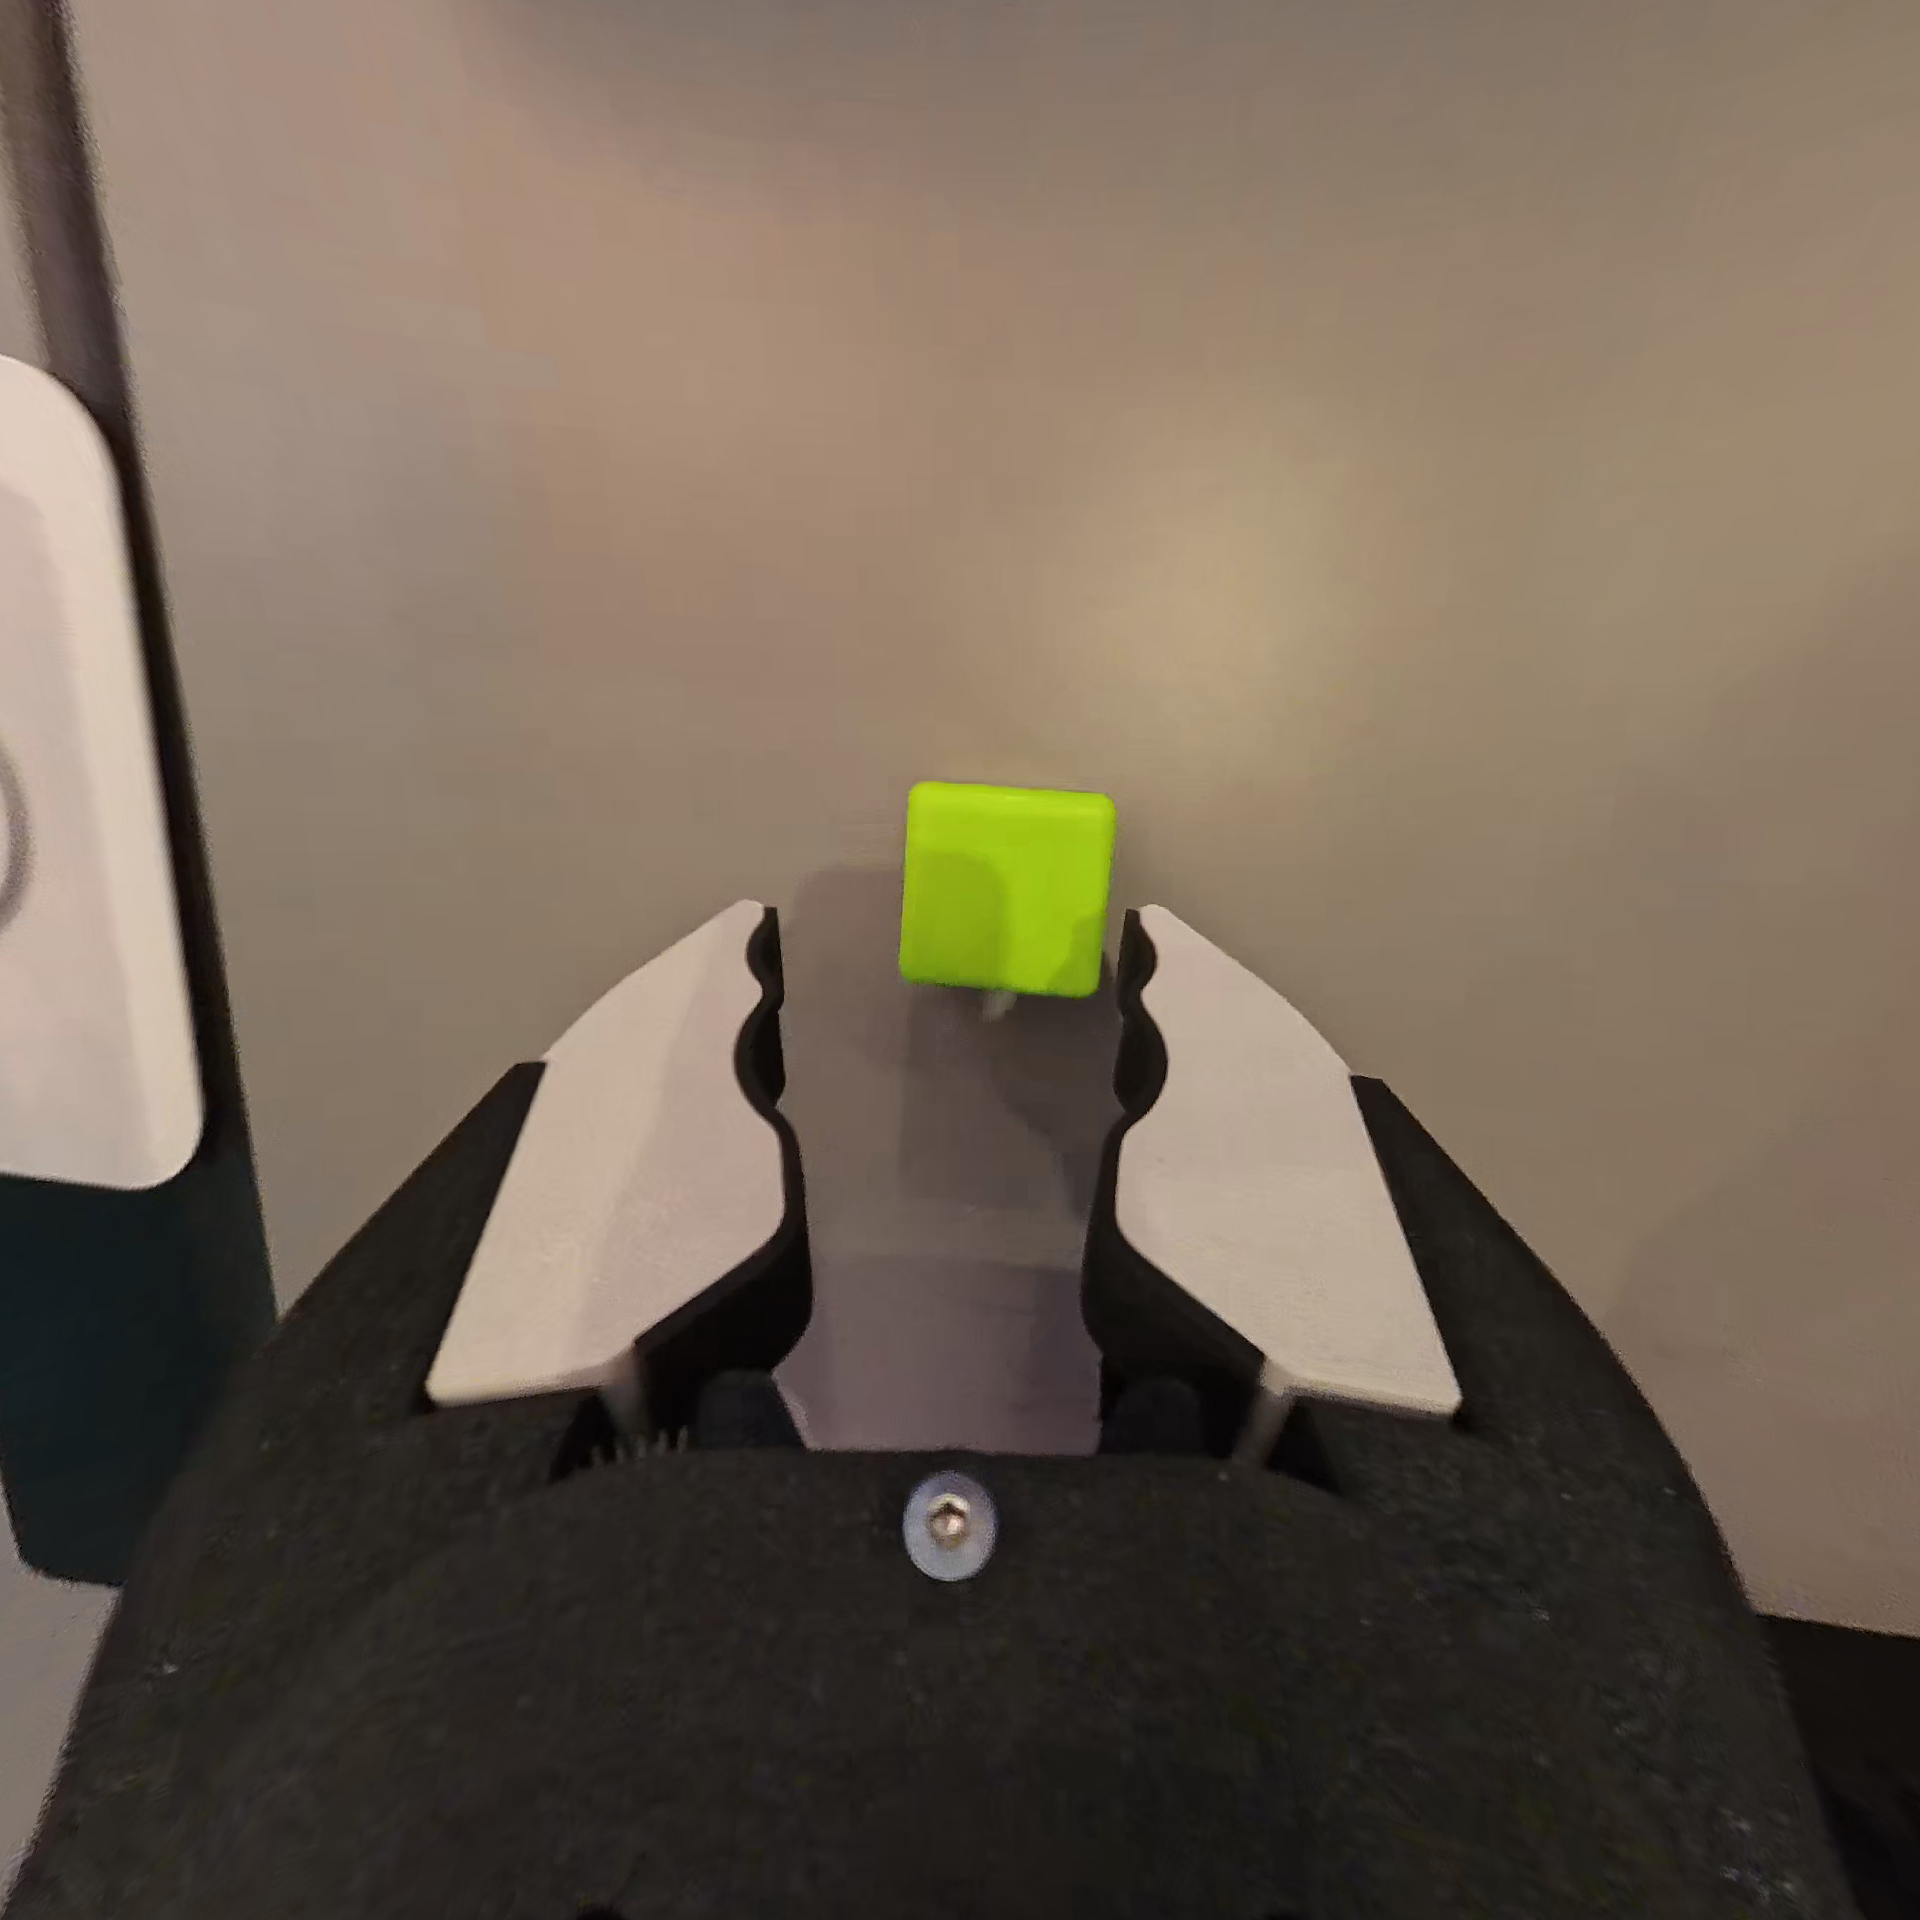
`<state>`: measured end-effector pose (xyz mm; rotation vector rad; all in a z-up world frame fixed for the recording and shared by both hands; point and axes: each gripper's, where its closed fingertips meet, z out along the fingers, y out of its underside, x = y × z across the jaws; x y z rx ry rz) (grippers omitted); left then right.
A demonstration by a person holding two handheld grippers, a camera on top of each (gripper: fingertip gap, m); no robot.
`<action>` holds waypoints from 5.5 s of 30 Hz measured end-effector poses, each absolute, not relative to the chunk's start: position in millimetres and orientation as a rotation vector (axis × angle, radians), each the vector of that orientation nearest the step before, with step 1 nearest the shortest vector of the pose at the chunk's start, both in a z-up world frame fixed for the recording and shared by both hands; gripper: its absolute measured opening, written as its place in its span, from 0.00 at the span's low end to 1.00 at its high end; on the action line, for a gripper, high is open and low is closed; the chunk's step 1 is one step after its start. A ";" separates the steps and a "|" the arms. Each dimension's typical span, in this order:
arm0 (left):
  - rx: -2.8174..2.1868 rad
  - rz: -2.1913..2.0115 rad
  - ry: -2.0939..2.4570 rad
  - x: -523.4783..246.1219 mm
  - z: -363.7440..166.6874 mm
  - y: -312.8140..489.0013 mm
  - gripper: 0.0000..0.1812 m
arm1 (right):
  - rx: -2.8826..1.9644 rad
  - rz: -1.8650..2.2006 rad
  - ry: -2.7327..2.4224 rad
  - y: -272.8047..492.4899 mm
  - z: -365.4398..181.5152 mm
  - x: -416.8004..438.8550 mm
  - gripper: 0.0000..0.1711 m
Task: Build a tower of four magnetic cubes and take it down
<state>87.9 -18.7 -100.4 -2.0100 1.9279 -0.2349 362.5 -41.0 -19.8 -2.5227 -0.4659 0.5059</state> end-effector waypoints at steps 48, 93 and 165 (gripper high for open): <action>-2.937 0.412 0.853 -241.5 -133.4 -107.7 0.34 | -2.541 0.384 -0.667 6.1 -49.1 366.8 0.30; -2.066 0.167 1.891 45.7 -54.9 -39.7 0.28 | -2.584 0.348 -0.746 -0.1 -57.7 361.5 0.30; -2.249 0.131 1.317 -142.6 -128.3 49.6 0.33 | -2.237 0.374 -0.814 25.8 -13.3 316.0 0.29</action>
